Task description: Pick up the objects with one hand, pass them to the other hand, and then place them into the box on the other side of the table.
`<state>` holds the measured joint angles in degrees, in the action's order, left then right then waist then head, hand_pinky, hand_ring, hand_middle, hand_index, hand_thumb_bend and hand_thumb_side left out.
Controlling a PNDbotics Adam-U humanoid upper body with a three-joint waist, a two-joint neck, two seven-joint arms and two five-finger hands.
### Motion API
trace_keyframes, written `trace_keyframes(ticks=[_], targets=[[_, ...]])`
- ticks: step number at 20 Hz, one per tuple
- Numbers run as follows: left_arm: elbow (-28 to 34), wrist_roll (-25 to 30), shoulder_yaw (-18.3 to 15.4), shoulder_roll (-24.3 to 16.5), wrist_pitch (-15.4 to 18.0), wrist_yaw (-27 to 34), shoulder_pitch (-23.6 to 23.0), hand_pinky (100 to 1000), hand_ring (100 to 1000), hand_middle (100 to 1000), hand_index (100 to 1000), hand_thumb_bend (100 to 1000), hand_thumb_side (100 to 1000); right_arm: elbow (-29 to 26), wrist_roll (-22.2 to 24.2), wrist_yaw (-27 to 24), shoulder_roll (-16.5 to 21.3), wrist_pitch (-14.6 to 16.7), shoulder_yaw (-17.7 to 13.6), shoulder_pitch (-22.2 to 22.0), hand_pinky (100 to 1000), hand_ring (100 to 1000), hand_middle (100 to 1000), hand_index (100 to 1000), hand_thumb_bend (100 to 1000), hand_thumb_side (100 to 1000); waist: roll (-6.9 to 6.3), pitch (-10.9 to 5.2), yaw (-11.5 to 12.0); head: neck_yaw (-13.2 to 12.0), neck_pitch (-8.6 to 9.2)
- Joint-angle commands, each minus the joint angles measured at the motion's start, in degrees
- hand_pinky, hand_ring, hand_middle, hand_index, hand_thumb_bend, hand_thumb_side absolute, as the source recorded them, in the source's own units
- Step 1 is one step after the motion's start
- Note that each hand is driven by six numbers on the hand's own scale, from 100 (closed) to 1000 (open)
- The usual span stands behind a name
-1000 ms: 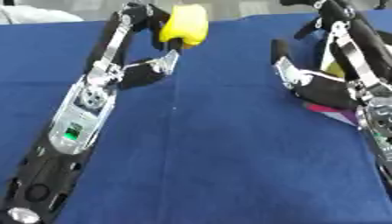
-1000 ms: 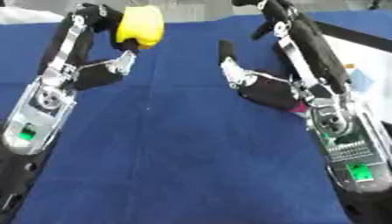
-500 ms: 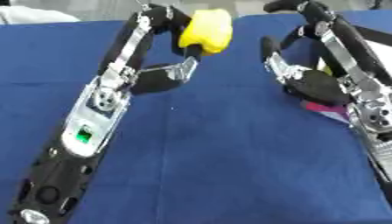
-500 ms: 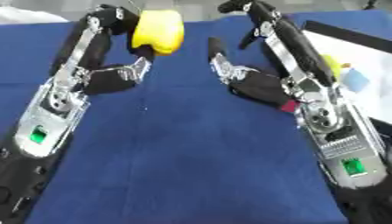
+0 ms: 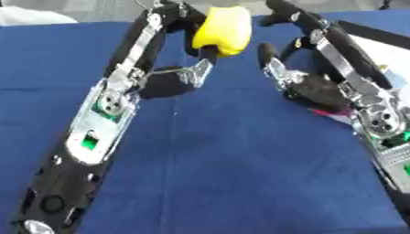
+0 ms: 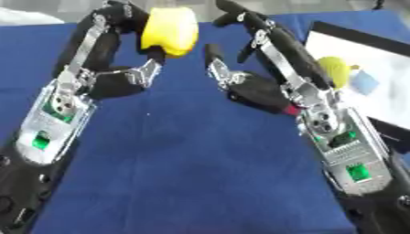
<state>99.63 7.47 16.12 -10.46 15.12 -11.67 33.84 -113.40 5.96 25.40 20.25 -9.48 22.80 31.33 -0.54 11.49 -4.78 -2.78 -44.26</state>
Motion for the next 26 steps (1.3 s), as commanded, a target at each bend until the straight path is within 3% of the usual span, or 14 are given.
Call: trace_keyframes(ticks=[1, 9, 19, 26], targets=[[0.23, -0.01, 0.11, 0.13, 0.01, -0.47, 1.33, 542, 337, 259, 388, 100, 133, -1.19, 0.76, -0.88, 1.30, -0.23, 0.21, 1.06, 543, 971, 799, 1000, 100, 787, 0.94, -1.92, 0.07, 0.46, 0.14], [-2.70, 0.09, 0.49, 1.19, -0.09, -2.63, 2.33, 541, 335, 257, 386, 100, 132, -1.19, 2.82, -2.23, 1.64, -0.83, 0.69, 1.13, 537, 970, 782, 1000, 100, 825, 1.16, -1.84, 0.09, 0.84, 0.14], [-7.00, -0.40, 1.12, 2.79, 0.91, -5.71, 3.21, 540, 333, 255, 384, 100, 132, -1.19, 3.19, -3.54, 1.72, -1.52, 1.46, 1.73, 526, 966, 766, 1000, 100, 804, 1.30, -1.65, 0.08, 1.14, 0.14], [-8.67, -0.42, 1.38, 3.66, 1.21, -7.09, 3.56, 539, 332, 254, 383, 100, 131, -1.19, 3.73, -5.16, 1.74, -0.73, 1.71, 2.00, 512, 954, 716, 957, 100, 711, 1.32, -1.57, 0.04, 1.33, 0.14]])
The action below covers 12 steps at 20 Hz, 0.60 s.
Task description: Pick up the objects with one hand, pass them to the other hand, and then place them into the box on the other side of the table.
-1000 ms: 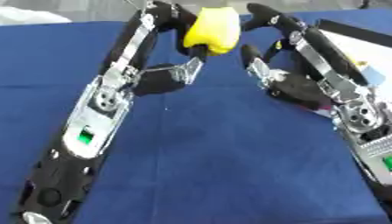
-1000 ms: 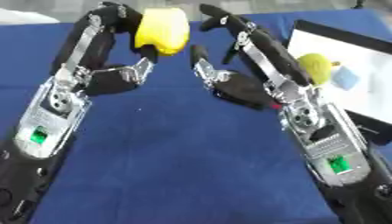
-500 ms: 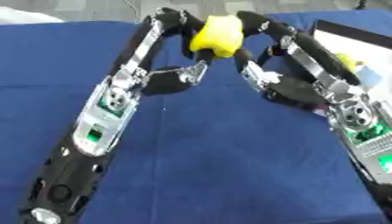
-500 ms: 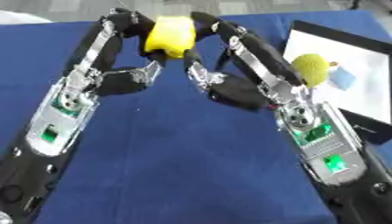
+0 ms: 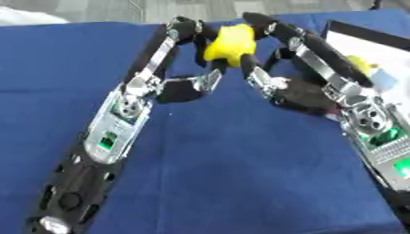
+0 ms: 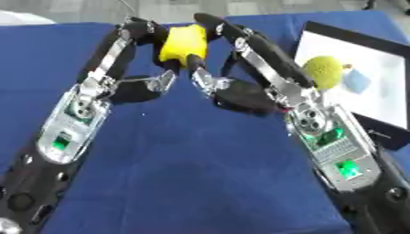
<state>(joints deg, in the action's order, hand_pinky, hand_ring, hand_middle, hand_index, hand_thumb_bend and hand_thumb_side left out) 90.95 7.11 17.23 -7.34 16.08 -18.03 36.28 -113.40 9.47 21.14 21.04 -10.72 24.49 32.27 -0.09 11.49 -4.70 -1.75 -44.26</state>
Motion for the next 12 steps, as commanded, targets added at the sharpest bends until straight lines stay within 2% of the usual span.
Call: trace_keyframes(ticks=[1, 4, 5, 6, 7, 11, 12], targets=[[-0.21, -0.21, 0.28, 0.67, 0.31, -0.85, 1.12, 539, 332, 254, 383, 100, 131, -1.19, 0.41, -1.31, 0.97, 0.51, 0.10, 1.03, 511, 953, 709, 948, 100, 711, 0.87, -1.55, -0.03, 0.37, 0.14], [-0.43, -0.74, 0.30, 0.95, 0.58, -1.01, 1.13, 539, 332, 255, 384, 100, 131, -1.19, 1.53, -3.10, 1.03, 0.06, 0.49, 0.90, 497, 946, 660, 897, 100, 724, 0.87, -1.52, -0.05, 0.56, 0.14], [-0.41, -0.91, 0.30, 1.01, 0.67, -1.05, 1.12, 539, 332, 255, 384, 100, 147, -1.19, 1.98, -3.80, 1.06, -0.26, 0.61, 0.86, 485, 937, 620, 868, 100, 704, 0.86, -1.52, -0.06, 0.59, 0.14], [-0.36, -1.09, 0.29, 1.05, 0.76, -1.09, 1.09, 539, 333, 255, 384, 100, 131, -1.19, 2.39, -4.55, 1.10, -0.71, 0.72, 0.79, 478, 934, 611, 860, 100, 749, 0.86, -1.52, -0.07, 0.60, 0.14], [-0.29, -1.25, 0.27, 1.05, 0.84, -1.14, 1.07, 539, 333, 255, 384, 100, 131, -1.19, 2.67, -5.27, 1.13, -1.24, 0.81, 0.74, 467, 925, 595, 846, 100, 751, 0.85, -1.53, -0.07, 0.63, 0.14], [0.09, -1.71, 0.20, 1.08, 1.11, -1.41, 1.01, 540, 333, 255, 384, 100, 130, -1.19, 3.40, -6.68, 1.35, -3.35, 1.08, 0.71, 429, 902, 547, 802, 100, 669, 0.85, -1.53, -0.05, 0.96, 0.14], [0.23, -1.76, 0.21, 1.10, 1.18, -1.46, 1.02, 540, 333, 255, 385, 100, 130, -1.19, 3.53, -6.86, 1.37, -3.77, 1.13, 0.72, 411, 889, 517, 776, 100, 625, 0.85, -1.53, -0.04, 1.08, 0.14]])
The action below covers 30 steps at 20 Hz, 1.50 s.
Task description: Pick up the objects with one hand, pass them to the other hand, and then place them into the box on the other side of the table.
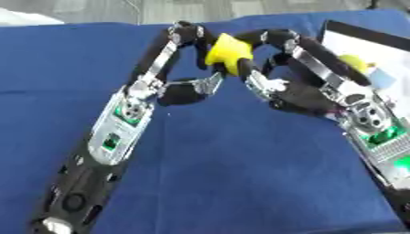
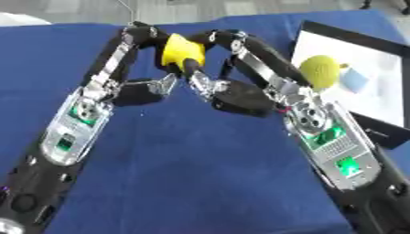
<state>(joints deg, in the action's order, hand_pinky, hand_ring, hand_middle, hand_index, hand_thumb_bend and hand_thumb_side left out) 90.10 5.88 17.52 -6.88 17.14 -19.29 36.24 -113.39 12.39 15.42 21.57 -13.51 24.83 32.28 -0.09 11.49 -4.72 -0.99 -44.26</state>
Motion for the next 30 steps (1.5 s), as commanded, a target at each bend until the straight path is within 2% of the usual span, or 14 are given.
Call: trace_keyframes(ticks=[1, 2, 6, 10, 13, 14, 19, 20, 22, 23, 26, 28, 29, 30], targets=[[1.22, -0.57, -0.06, 0.65, 0.18, -0.23, 1.08, 540, 333, 255, 385, 100, 130, -1.20, 0.65, -1.29, 0.86, -1.34, 0.82, 0.73, 397, 878, 497, 752, 100, 569, 0.85, -1.52, -0.02, 0.44, 0.14], [1.36, -0.60, -0.03, 0.66, 0.23, -0.24, 1.10, 541, 334, 255, 385, 100, 130, -1.20, 0.60, -1.36, 0.89, -1.64, 0.83, 0.76, 380, 859, 463, 719, 100, 470, 0.85, -1.51, 0.00, 0.57, 0.14], [1.69, -0.53, 0.13, 0.73, 0.34, -0.02, 1.19, 543, 336, 257, 387, 100, 127, -1.20, -0.82, -0.85, 1.06, -2.60, 0.61, 0.84, 322, 803, 332, 584, 100, 229, 0.84, -1.50, 0.02, 0.97, 0.14], [2.09, -0.20, 0.44, 0.72, 0.43, 0.37, 1.36, 545, 338, 260, 390, 100, 123, -1.20, -3.60, 0.44, 1.23, -3.27, 0.44, 0.98, 291, 771, 245, 481, 100, 213, 0.82, -1.54, -0.01, 1.19, 0.14], [2.61, 0.00, 0.74, 0.70, 0.34, 0.73, 1.54, 546, 339, 261, 392, 100, 123, -1.20, -5.69, 1.59, 1.41, -3.32, 0.41, 1.09, 281, 757, 220, 449, 100, 200, 0.82, -1.57, 0.03, 1.44, 0.14], [2.82, 0.05, 0.81, 0.69, 0.32, 0.87, 1.62, 546, 340, 262, 393, 100, 122, -1.20, -6.46, 1.91, 1.48, -3.32, 0.28, 1.13, 262, 737, 180, 390, 100, 219, 0.83, -1.59, 0.03, 1.48, 0.14], [3.70, 0.52, 1.02, 0.56, 0.14, 1.42, 1.87, 549, 344, 266, 398, 100, 120, -1.20, -9.99, 2.99, 1.67, -2.53, -0.03, 1.19, 266, 726, 168, 337, 100, 243, 0.89, -1.67, 0.13, 1.69, 0.14], [3.80, 0.62, 1.02, 0.53, 0.12, 1.44, 1.88, 549, 345, 267, 399, 100, 117, -1.20, -10.62, 3.15, 1.69, -2.28, -0.14, 1.18, 265, 722, 165, 319, 100, 279, 0.90, -1.68, 0.14, 1.73, 0.14], [3.96, 0.88, 1.05, 0.47, 0.13, 1.44, 1.90, 552, 349, 269, 402, 100, 108, -1.20, -12.26, 3.26, 1.67, -2.16, -0.40, 1.14, 260, 713, 148, 269, 100, 297, 0.92, -1.69, 0.15, 1.79, 0.14], [4.00, 1.04, 1.04, 0.45, 0.16, 1.39, 1.91, 558, 354, 275, 410, 100, 112, -1.20, -13.39, 3.16, 1.62, -2.29, -0.58, 1.12, 252, 700, 131, 198, 100, 303, 0.92, -1.70, 0.15, 1.81, 0.14], [4.01, 1.65, 0.89, 0.41, 0.30, 1.14, 1.94, 577, 379, 302, 437, 100, 133, -1.20, -17.30, 2.65, 1.49, -2.58, -1.00, 1.14, 238, 669, 105, 164, 100, 333, 0.94, -1.70, 0.12, 1.93, 0.14], [3.99, 2.18, 0.72, 0.46, 0.43, 0.97, 1.91, 597, 413, 349, 481, 182, 172, -1.20, -19.68, 2.44, 1.40, -2.42, -1.26, 1.19, 233, 656, 100, 156, 100, 348, 0.96, -1.68, 0.09, 1.99, 0.14], [3.97, 2.41, 0.60, 0.47, 0.49, 0.90, 1.90, 618, 442, 400, 527, 321, 253, -1.20, -20.62, 2.42, 1.35, -2.26, -1.36, 1.21, 227, 640, 100, 148, 100, 361, 0.97, -1.68, 0.08, 2.01, 0.14], [3.95, 2.62, 0.44, 0.46, 0.57, 0.76, 1.88, 620, 445, 405, 532, 335, 263, -1.20, -21.54, 2.52, 1.28, -1.97, -1.59, 1.23, 226, 638, 100, 147, 100, 363, 0.97, -1.69, 0.05, 2.03, 0.14]])
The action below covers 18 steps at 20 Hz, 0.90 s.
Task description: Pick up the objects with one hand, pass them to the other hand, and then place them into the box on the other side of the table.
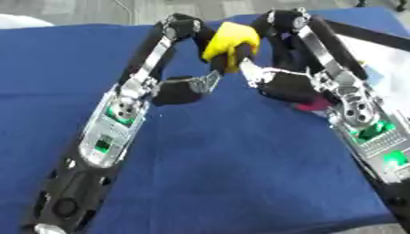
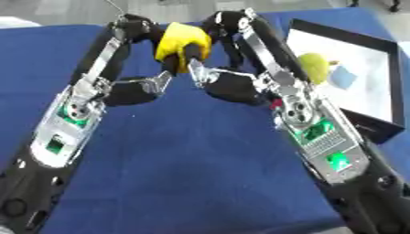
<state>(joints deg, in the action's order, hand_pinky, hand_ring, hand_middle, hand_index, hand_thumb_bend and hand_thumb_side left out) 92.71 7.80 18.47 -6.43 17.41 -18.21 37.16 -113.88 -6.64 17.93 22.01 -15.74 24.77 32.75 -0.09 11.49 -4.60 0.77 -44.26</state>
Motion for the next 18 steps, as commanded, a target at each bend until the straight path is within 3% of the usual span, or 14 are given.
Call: trace_keyframes(ticks=[1, 12, 15, 16, 17, 18], targets=[[1.31, 0.88, -0.66, 0.00, 0.39, -0.47, 0.95, 641, 474, 451, 575, 442, 340, -0.71, -3.19, 0.11, 0.80, 0.50, -1.66, 0.76, 219, 621, 100, 140, 100, 373, 0.97, -1.69, -0.08, 0.28, 0.14], [-0.11, -0.38, -4.16, 0.07, 0.68, -3.62, 0.69, 686, 550, 549, 681, 691, 480, -0.71, -7.63, 1.45, 0.76, 3.30, -4.99, 0.93, 228, 594, 100, 130, 100, 367, 0.94, -1.81, -0.56, 0.60, 0.14], [-0.82, -1.13, -5.84, 0.00, 0.13, -4.89, 0.66, 694, 565, 571, 701, 715, 496, -0.71, -8.78, 1.12, 1.10, 4.15, -6.60, 0.79, 239, 592, 100, 128, 100, 374, 1.00, -1.87, -0.76, 0.83, 0.14], [-1.14, -1.51, -6.52, -0.06, -0.19, -5.42, 0.55, 695, 567, 575, 703, 614, 487, -0.71, -9.38, 1.01, 1.30, 4.40, -7.39, 0.67, 247, 589, 100, 128, 100, 456, 1.01, -1.89, -0.81, 1.02, 0.14], [-1.48, -1.95, -7.16, -0.12, -0.50, -5.99, 0.45, 695, 567, 574, 704, 712, 498, -0.71, -10.04, 0.86, 1.59, 4.66, -8.23, 0.50, 248, 589, 100, 128, 100, 378, 1.01, -1.90, -0.84, 1.20, 0.14], [-1.90, -2.48, -7.86, -0.23, -0.89, -6.56, 0.28, 694, 567, 574, 703, 708, 500, -0.71, -10.76, 0.72, 2.01, 4.89, -9.18, 0.28, 254, 588, 100, 127, 100, 380, 1.00, -1.91, -0.86, 1.50, 0.14]])
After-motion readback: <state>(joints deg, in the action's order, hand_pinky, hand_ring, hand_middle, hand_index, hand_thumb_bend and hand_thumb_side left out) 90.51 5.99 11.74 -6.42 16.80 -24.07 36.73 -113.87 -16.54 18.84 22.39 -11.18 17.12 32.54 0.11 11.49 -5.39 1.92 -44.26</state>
